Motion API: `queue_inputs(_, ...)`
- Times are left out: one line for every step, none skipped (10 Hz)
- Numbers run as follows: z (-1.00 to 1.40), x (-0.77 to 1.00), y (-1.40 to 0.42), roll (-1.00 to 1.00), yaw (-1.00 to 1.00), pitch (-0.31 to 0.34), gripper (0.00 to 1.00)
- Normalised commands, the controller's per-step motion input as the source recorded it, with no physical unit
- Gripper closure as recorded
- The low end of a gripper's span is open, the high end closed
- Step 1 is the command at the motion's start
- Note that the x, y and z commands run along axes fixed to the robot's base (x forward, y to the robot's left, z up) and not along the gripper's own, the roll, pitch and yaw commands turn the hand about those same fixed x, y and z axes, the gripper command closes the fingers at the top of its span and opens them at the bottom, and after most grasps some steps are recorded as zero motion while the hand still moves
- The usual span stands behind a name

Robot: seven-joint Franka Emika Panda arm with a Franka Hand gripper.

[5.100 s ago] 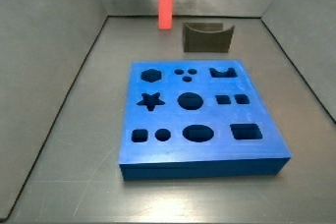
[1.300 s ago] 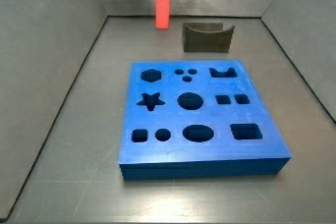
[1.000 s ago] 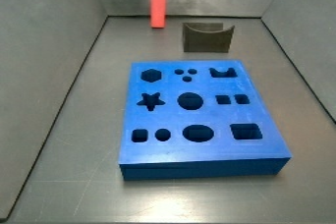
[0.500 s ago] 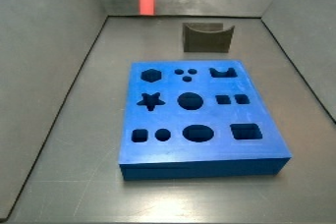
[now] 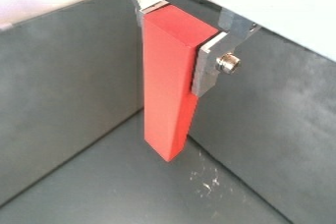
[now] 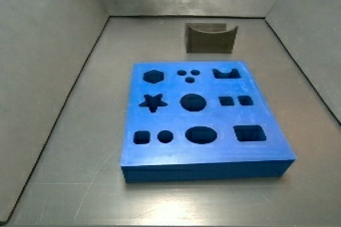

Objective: Pick up the rectangle object. Move up. Move to above the board. Insert the rectangle object.
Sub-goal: Move to above the board.

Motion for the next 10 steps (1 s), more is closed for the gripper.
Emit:
queue_inputs(1.00, -0.20, -0.01, 0.07, 0.01, 0.009, 1.00)
queue_inputs(1.00, -0.19, -0.01, 0.06, 0.01, 0.015, 1.00)
queue_inputs(1.00, -0.16, -0.01, 0.06, 0.01, 0.027, 1.00)
queue_inputs(0.90, -0.12, -0.01, 0.06, 0.01, 0.042, 1.00)
queue_inputs(0.69, -0.06, -0.01, 0.06, 0.01, 0.062, 1.00)
queue_inputs(0.59, -0.04, -0.01, 0.06, 0.01, 0.072, 1.00)
queue_inputs(0.39, -0.01, -0.01, 0.06, 0.01, 0.086, 1.00)
queue_inputs(0.29, 0.00, -0.01, 0.06, 0.02, 0.089, 1.00)
queue_inputs(0.00, 0.22, -1.00, -0.08, -0.31, 0.091, 1.00)
queue_inputs(0.00, 0.22, -1.00, -0.08, -0.30, 0.084, 1.00)
